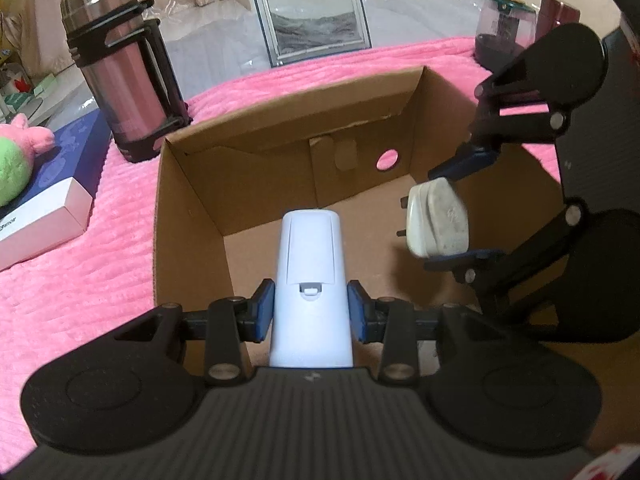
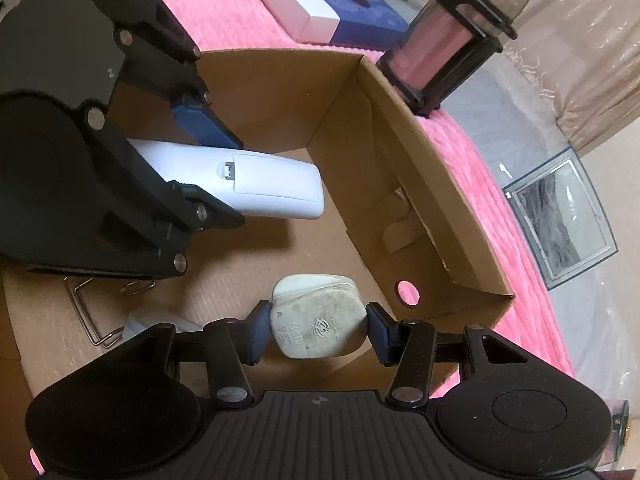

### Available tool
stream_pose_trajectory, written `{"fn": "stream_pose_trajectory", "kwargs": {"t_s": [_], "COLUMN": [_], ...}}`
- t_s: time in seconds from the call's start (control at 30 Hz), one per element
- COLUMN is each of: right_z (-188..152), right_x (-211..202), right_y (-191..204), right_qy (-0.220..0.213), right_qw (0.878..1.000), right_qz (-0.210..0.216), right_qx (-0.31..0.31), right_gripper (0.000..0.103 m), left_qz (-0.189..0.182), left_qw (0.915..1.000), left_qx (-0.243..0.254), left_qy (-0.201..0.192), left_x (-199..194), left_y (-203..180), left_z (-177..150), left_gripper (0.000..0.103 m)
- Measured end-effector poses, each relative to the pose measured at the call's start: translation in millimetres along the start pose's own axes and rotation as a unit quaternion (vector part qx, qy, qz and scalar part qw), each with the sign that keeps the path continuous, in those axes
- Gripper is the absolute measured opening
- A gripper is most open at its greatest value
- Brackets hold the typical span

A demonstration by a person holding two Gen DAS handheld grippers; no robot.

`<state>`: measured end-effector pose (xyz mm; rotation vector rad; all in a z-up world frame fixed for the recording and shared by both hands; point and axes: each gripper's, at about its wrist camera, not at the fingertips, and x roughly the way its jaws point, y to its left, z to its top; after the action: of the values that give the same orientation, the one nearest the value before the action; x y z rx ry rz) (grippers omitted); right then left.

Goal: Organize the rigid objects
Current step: 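Lower both tools into the box and open them, releasing device and plug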

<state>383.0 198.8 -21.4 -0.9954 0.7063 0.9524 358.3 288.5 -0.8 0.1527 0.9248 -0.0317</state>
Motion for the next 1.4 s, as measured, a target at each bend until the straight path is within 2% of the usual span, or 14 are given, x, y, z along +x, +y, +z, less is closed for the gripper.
{"fn": "stream_pose_trajectory", "kwargs": {"t_s": [0.37,0.67,1.4], "right_z": [-0.3,-0.6,1.0], "right_x": [14.0,18.7,19.2], "right_y": [-2.4,-3.7,-3.6], "right_qy": [0.022,0.030,0.035], "right_qw": [1.000,0.999,0.999], "right_qz": [0.012,0.012,0.014], "right_qx": [-0.004,-0.007,-0.007], "right_gripper": [0.047,0.047,0.047], "left_qz": [0.008,0.011,0.013], "left_qw": [0.9993,0.9988,0.9993], "left_qx": [0.005,0.014,0.008], "left_qy": [0.035,0.046,0.035], "left_x": [16.9,24.7,19.0], "left_y": [-4.1,-7.0,-5.1], "left_z": [2.5,2.9,2.6], "left_gripper": [0.034,0.034,0.034]}}
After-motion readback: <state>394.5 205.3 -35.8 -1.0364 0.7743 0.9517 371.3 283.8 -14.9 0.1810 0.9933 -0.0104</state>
